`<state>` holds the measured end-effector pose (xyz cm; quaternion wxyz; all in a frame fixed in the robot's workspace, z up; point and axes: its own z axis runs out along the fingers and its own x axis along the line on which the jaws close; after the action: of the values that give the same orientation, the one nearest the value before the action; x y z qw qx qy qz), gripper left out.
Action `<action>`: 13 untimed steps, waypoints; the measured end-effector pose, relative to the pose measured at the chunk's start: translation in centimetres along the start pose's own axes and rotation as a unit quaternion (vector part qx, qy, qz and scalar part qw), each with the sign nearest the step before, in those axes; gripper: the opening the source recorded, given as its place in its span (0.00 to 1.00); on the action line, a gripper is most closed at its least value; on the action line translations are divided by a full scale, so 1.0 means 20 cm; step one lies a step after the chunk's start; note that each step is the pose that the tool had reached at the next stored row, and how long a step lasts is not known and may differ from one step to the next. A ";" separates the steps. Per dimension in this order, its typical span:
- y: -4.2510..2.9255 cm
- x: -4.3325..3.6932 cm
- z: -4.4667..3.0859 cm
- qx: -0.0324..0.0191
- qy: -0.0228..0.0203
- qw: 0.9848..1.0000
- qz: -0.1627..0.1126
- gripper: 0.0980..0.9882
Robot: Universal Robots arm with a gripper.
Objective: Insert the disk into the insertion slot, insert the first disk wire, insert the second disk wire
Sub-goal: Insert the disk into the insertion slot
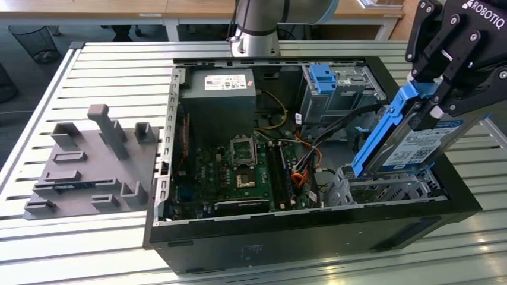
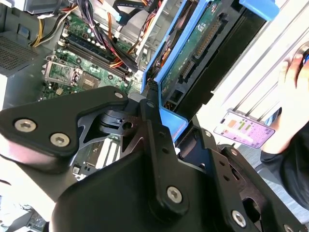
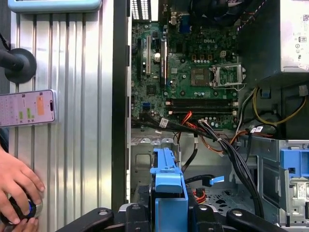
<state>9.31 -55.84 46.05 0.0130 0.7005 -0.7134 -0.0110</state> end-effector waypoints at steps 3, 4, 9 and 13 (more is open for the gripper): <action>0.000 -0.001 0.006 0.000 -0.001 1.000 0.000 0.30; 0.000 -0.002 0.009 0.000 -0.002 1.000 0.000 0.30; -0.001 -0.008 0.029 0.000 -0.004 1.000 -0.001 0.30; 0.000 -0.013 0.046 0.000 -0.006 1.000 -0.005 0.30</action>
<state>9.28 -55.57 45.12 0.0089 0.7042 -0.7098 -0.0153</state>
